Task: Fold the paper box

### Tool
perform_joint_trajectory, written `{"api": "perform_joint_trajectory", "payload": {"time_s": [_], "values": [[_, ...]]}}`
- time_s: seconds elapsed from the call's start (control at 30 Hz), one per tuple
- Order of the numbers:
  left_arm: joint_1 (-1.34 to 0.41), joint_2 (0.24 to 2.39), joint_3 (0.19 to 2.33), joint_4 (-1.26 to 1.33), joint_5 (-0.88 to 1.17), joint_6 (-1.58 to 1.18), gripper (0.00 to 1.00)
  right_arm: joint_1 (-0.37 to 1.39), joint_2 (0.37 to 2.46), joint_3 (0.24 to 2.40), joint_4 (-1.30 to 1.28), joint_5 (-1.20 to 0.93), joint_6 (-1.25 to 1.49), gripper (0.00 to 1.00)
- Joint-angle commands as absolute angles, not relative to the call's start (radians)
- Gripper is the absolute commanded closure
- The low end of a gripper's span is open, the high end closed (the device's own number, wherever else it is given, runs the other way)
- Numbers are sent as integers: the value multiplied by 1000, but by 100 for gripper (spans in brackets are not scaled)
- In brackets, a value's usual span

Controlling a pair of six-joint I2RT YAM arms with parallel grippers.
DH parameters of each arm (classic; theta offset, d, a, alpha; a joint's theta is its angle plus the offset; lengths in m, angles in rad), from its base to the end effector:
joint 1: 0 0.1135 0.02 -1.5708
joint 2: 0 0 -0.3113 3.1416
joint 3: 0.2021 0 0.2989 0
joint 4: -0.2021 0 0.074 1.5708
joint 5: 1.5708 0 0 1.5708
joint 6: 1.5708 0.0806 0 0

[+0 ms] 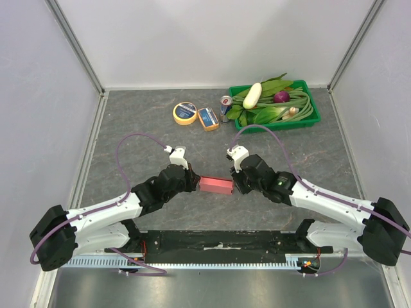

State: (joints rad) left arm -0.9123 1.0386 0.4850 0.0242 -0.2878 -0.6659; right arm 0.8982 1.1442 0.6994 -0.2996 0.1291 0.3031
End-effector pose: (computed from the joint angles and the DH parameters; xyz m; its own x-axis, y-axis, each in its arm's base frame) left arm 0.1853 -0.2021 0.2024 -0.6189 -0.1681 -0.7673 0.2876 0.8605 -0.4205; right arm 0.1916 0.2239 0.2208 -0.6168 -0.2993 -0.7280 -0.5580 0.8186 0.1363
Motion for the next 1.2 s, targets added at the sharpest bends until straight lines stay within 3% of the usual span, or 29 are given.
{"api": "perform_joint_trajectory", "payload": {"time_s": [0.0, 0.27, 0.47, 0.53, 1.17], "values": [[-922, 1032, 508, 25, -313, -680, 98, 907, 1135, 692, -273, 156, 304, 71], [-926, 1038, 509, 28, -314, -681, 98, 916, 1154, 693, -242, 199, 288, 79], [-928, 1037, 508, 28, -316, -683, 98, 928, 1166, 709, -244, 213, 298, 92], [-931, 1037, 508, 29, -316, -683, 98, 930, 1169, 724, -258, 213, 317, 100], [-957, 1065, 515, 41, -322, -689, 98, 930, 1218, 822, -334, 143, 745, 100]]}}
